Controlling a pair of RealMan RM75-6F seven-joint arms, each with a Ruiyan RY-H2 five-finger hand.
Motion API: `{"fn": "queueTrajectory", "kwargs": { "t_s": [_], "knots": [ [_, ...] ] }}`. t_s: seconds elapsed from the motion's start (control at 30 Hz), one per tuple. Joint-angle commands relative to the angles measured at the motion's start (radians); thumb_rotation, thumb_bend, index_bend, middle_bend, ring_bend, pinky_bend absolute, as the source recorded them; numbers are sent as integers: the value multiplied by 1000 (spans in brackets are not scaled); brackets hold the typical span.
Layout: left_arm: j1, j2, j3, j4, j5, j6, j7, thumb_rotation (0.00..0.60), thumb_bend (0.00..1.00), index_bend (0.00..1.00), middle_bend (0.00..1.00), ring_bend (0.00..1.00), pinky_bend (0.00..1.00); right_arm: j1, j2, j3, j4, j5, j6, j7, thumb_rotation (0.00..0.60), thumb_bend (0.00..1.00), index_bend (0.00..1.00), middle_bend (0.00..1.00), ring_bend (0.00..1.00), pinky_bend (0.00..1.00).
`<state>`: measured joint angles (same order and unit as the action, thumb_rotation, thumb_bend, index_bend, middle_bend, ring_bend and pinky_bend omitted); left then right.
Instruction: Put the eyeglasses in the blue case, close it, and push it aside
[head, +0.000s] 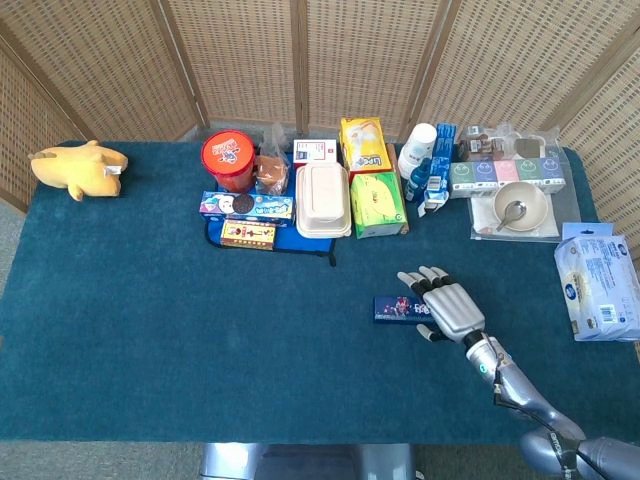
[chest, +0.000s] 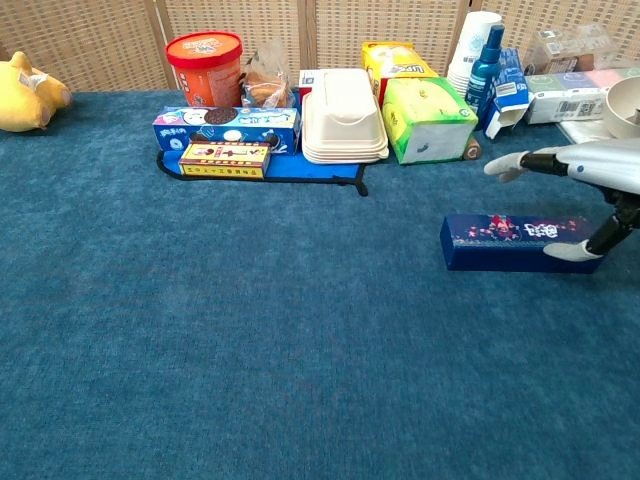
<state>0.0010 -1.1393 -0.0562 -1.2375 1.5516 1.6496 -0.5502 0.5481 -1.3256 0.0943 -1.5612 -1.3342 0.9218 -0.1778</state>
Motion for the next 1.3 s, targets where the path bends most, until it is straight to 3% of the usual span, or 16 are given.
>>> {"fn": "queueTrajectory", "kwargs": {
  "t_s": [0.03,0.33,0.5,0.77,1.07,1.3],
  "knots": [
    [-3,0,1,-7,-6,-12,14,598,345,299,272,286,209,-30,35,0,-59,3,67,-28,600,309,19,123,53,107],
    [-5,-15,13,-20,-23,-53,60,596,345,317,274,286,207,-129,120,-2,-150,-7,251,-52,600,303,139,198,101,113],
    [10,-30,28,-21,-30,-58,105,598,345,316,276,283,198,-215,129,-20,-118,-2,382,-92,600,306,219,234,137,136],
    [39,-90,36,1,-37,-30,159,596,345,317,280,282,187,-346,112,-49,-57,-19,551,-41,600,326,314,297,166,140],
    [59,-154,46,5,-42,-23,269,595,344,323,284,272,175,-423,87,-49,-7,-20,626,-16,600,331,363,319,180,138],
    [65,-143,51,-50,-31,-16,313,596,345,320,288,272,174,-451,83,-37,7,-25,643,8,600,333,370,322,182,136]
  ]
}}
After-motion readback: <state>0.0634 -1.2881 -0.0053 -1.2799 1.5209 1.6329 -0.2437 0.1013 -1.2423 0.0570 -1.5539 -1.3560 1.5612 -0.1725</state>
